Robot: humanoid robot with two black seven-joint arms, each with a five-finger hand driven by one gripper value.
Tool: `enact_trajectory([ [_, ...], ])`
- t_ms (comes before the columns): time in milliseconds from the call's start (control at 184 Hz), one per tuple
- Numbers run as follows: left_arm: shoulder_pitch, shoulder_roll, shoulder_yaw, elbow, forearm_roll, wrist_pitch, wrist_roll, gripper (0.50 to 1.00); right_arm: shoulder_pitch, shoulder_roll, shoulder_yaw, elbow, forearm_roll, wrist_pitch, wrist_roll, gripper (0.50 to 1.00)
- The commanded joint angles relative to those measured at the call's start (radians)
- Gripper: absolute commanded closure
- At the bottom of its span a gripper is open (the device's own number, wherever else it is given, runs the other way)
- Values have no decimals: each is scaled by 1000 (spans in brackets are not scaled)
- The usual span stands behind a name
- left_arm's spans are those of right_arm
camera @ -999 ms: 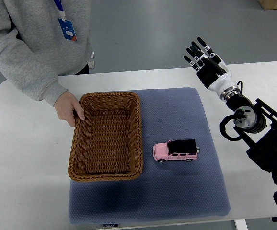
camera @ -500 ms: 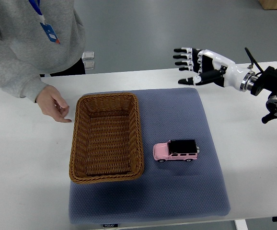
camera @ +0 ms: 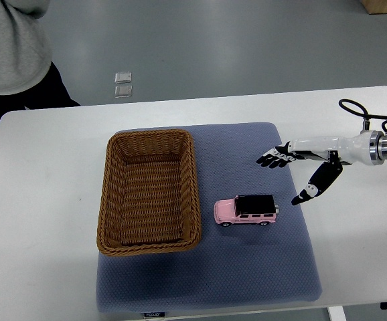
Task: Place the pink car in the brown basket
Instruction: 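Lower the right hand toward the pink toy SUV, fingers open, then close the right hand fingers around the pink SUV's roof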
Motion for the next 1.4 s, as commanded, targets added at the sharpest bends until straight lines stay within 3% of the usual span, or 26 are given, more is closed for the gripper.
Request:
enact_trajectory([
  [0, 0, 0, -1, 1, 0, 0, -1, 500, -31, 20, 5, -3, 3, -52, 5, 587],
  [288, 0, 0, 1, 1, 0, 0, 0, 500, -112, 102, 8, -57, -16, -121, 8, 587],
  [1043, 0, 0, -1, 1, 0, 0, 0, 500, -205, 260, 9, -188, -32, -210, 37, 609],
  [1238, 0, 0, -1, 1, 0, 0, 0, 500, -224, 276, 8, -199, -77, -224, 54, 752],
  [1395, 0, 0, -1, 1, 0, 0, 0, 500, -227, 276, 2, -207, -132, -256, 77, 971],
])
